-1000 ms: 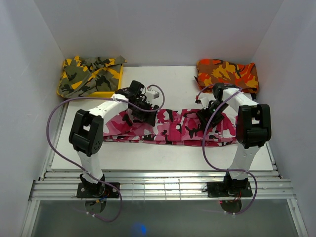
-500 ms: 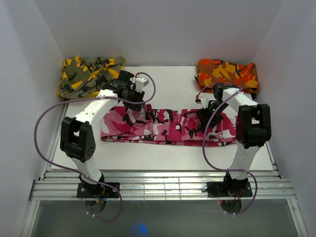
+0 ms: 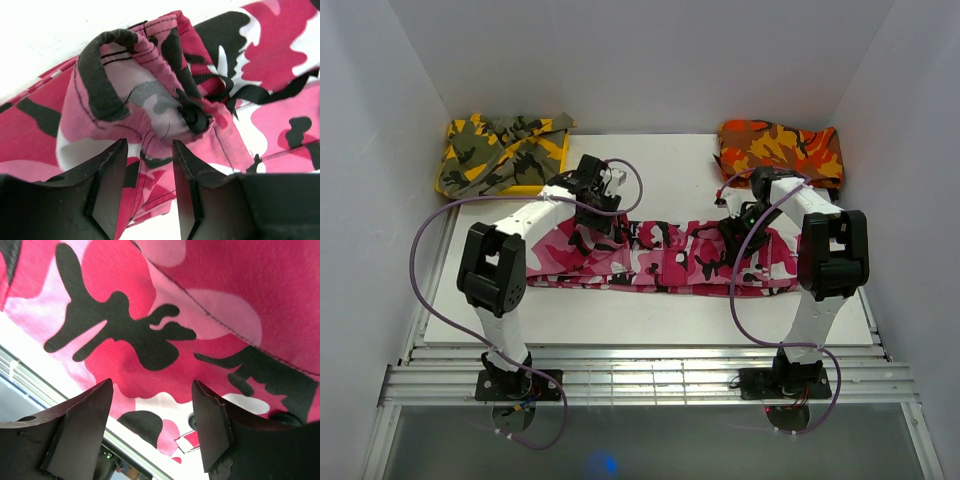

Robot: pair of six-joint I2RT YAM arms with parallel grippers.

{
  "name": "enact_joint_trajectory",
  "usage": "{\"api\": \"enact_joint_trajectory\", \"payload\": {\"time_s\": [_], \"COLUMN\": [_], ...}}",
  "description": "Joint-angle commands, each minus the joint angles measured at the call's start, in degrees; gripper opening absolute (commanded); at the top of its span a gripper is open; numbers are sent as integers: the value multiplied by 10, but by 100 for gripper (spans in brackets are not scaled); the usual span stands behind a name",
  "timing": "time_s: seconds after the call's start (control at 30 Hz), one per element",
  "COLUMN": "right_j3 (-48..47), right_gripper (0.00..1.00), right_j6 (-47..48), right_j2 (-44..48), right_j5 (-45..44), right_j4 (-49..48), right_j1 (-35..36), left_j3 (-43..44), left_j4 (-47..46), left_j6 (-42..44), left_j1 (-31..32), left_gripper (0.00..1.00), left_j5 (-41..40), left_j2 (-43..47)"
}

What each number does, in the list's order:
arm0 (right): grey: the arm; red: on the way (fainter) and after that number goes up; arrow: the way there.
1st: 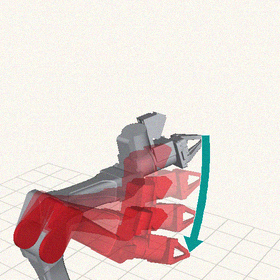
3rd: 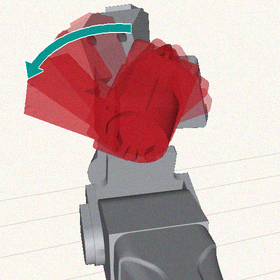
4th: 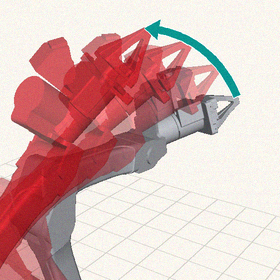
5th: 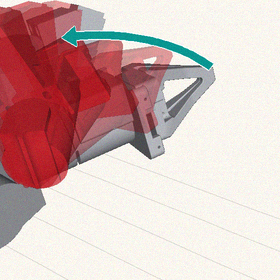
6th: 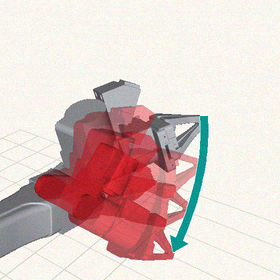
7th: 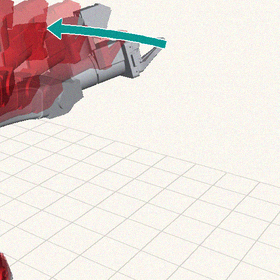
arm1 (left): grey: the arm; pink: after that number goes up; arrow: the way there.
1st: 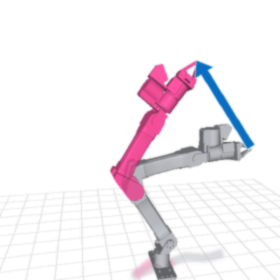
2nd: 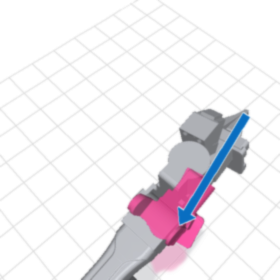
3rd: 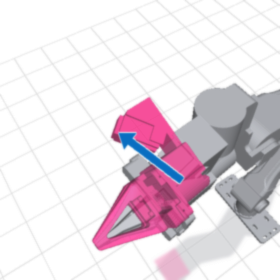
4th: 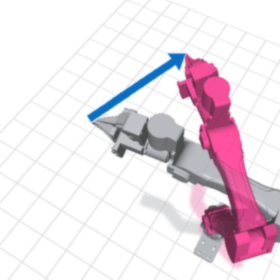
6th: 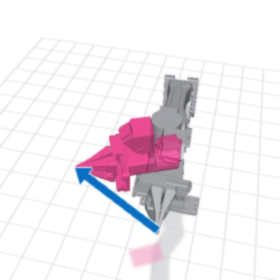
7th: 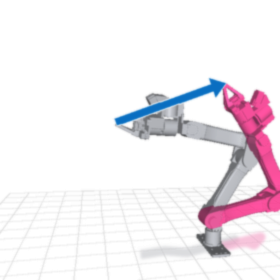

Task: Fold and stack the trousers
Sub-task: Fold the trousers

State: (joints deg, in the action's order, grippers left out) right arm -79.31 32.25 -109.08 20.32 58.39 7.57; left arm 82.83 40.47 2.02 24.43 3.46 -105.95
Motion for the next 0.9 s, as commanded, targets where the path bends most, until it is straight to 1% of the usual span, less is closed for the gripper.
{"api": "enact_joint_trajectory", "payload": {"time_s": [0.0,0.07,0.2,0.23,0.3,0.33,0.37,0.4,0.47,0.53,0.57,0.63,0.67,0.73,0.77,0.8,0.83,0.87], "right_j3": [-28,-28,-25,-25,-24,-24,-23,-23,-23,-24,-25,-25,-25,-26,-26,-27,-27,-27], "right_gripper": [70,70,70,69,69,68,68,68,68,68,68,68,68,68,68,68,68,68], "right_j6": [-7,-7,-7,-7,-5,-3,-3,-1,0,1,1,0,0,0,0,2,2,2], "right_j2": [17,18,19,21,24,25,26,28,27,26,26,26,25,23,24,23,23,22], "right_j5": [22,21,23,22,18,15,14,14,13,13,15,16,17,16,16,16,16,14], "right_j4": [4,5,4,4,5,5,5,5,6,7,8,8,6,8,8,8,8,8], "right_j1": [8,10,10,10,10,10,10,10,10,10,10,10,10,10,10,10,10,10], "left_j3": [-2,1,8,10,3,-1,-15,-24,-40,-62,-68,-93,-102,-122,-128,-136,-139,-141], "left_j4": [-18,-21,-21,-15,-10,-7,-6,-5,-5,-6,-7,-10,-12,-6,-3,1,7,9], "left_j6": [-37,-39,-40,-40,-33,-30,-26,-22,-15,6,11,16,26,44,56,72,86,91], "left_j1": [0,2,5,6,11,13,22,28,46,59,74,83,92,100,106,109,111,117], "left_gripper": [51,51,45,35,23,11,3,0,0,0,0,0,5,8,12,26,36,49], "left_j5": [-6,2,-5,1,10,13,21,22,22,8,0,-8,-8,9,15,37,84,94], "left_j2": [-15,-26,-46,-47,-38,-30,-11,-1,22,50,56,75,79,87,92,97,109,117]}}
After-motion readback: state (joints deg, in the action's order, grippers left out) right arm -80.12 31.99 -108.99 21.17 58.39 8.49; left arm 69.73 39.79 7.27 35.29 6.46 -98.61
